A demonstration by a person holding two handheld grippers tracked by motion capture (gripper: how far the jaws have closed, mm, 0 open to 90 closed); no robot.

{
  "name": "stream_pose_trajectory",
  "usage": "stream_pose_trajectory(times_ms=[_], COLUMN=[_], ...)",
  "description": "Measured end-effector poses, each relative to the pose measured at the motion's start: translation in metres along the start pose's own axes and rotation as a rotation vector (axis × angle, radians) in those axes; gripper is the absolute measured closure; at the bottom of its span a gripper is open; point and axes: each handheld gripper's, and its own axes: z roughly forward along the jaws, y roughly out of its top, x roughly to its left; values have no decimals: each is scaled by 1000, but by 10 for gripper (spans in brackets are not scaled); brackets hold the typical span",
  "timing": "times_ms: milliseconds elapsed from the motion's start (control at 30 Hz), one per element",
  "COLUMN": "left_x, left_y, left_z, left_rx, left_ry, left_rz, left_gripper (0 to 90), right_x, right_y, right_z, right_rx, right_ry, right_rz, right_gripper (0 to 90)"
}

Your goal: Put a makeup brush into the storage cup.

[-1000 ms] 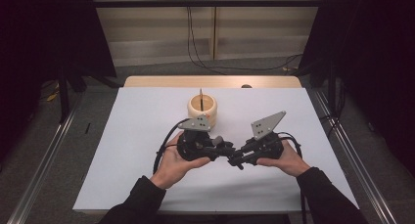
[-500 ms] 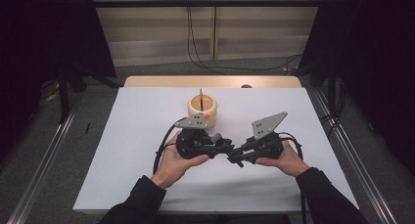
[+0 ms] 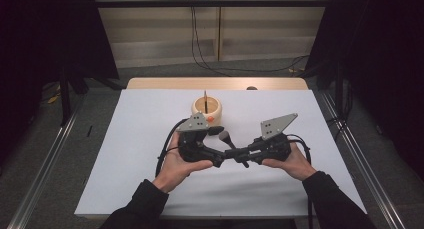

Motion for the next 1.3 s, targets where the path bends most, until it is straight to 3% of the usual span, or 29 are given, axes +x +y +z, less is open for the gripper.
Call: stream_pose_trajectory(times_ms=[100, 200, 333, 600, 733, 1000, 1067, 1200, 1300], left_x=[3, 2, 2, 2, 2, 1, 0, -1, -2], left_y=[-1, -1, -2, -3, -3, -4, -3, -2, -1], left_z=[-2, -5, -8, -12, -13, -13, -14, -15, -14], left_rx=[-31, -39, -86, -143, -152, -156, -164, -172, -182], left_ry=[7, 29, 57, 62, 67, 52, 45, 39, 57], left_rz=[-12, 17, 24, 42, 41, 50, 49, 46, 49], left_gripper=[46, 39, 42, 56, 59, 65, 124, 158, 191], right_x=[0, -2, -3, -4, -5, -3, -4, -4, -3], right_y=[0, 0, -1, -2, -3, -5, -8, -8, -8], right_z=[0, -1, -3, -7, -6, -3, -1, 1, 3], right_rx=[-1, -16, -46, -124, -168, -248, -266, -299, -312], right_ry=[-8, -30, -62, -85, -96, -103, -92, -85, -87], right_rz=[6, 22, 46, 72, 101, 113, 119, 126, 129], right_gripper=[805, 805, 805, 805, 804, 804, 803, 804, 804])
